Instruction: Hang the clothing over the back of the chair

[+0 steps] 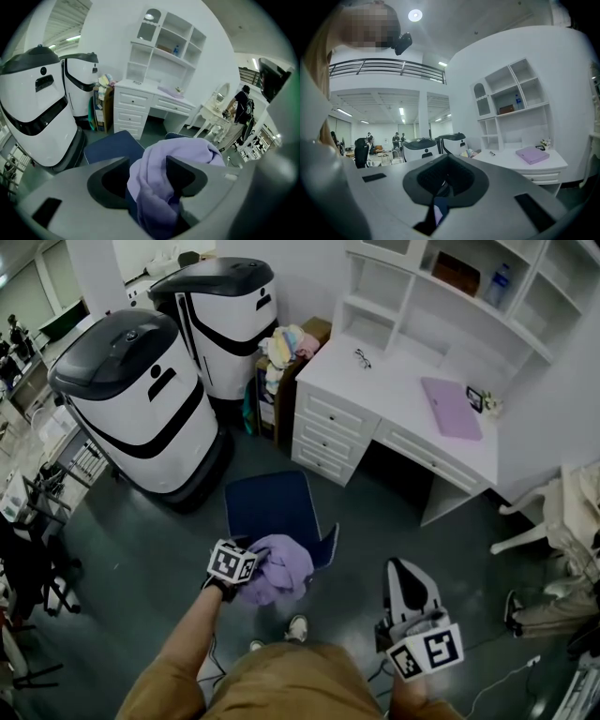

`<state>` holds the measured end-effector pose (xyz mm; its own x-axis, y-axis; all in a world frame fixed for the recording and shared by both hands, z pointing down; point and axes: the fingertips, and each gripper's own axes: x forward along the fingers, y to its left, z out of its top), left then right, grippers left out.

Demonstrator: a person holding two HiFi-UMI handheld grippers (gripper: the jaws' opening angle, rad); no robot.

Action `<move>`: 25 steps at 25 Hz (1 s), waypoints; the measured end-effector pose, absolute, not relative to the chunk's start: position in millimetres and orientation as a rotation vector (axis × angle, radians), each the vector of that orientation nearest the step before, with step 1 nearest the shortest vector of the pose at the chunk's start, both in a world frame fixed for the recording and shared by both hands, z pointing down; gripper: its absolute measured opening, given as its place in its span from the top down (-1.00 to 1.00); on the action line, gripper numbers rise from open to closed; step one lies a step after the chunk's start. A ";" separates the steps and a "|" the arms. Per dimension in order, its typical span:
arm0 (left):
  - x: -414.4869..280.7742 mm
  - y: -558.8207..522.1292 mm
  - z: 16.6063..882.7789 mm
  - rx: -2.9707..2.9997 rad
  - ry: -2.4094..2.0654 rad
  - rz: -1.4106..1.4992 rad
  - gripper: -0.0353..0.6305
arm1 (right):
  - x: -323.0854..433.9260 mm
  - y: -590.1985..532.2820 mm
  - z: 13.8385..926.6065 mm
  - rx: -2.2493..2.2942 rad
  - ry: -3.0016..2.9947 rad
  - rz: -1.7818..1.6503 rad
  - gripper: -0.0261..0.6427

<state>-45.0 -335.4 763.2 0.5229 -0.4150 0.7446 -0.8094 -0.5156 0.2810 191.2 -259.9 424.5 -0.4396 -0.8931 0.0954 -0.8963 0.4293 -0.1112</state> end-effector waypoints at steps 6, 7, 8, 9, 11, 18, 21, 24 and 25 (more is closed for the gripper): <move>-52.2 -342.3 738.5 2.216 -1.055 0.708 0.11 | 192.0 -266.7 420.6 1.642 -2.663 0.221 0.91; -54.4 -342.9 731.9 2.231 -1.075 0.677 0.11 | 191.4 -267.4 419.7 1.638 -2.669 0.219 0.91; -56.7 -343.0 725.5 2.243 -1.092 0.651 0.11 | 190.5 -267.9 418.9 1.634 -2.676 0.218 0.91; -59.3 -342.7 719.7 2.253 -1.108 0.628 0.11 | 189.3 -268.2 418.2 1.630 -2.682 0.217 0.91; -65.9 -341.3 708.6 2.259 -1.143 0.587 0.11 | 185.9 -268.2 416.5 1.619 -2.697 0.217 0.91; -103.1 -331.9 651.1 2.249 -1.313 0.340 0.43 | 165.8 -263.6 406.3 1.556 -2.775 0.203 0.91; -128.5 -323.9 621.2 2.229 -1.443 0.274 0.79 | 154.4 -258.6 400.4 1.521 -2.808 0.196 0.91; -158.8 -309.8 594.1 2.182 -1.600 0.191 0.88 | 139.5 -247.8 398.8 1.424 -2.869 0.218 0.91; -168.1 -302.7 585.7 2.164 -1.639 0.158 0.88 | 134.2 -243.8 399.0 1.390 -2.887 0.223 0.91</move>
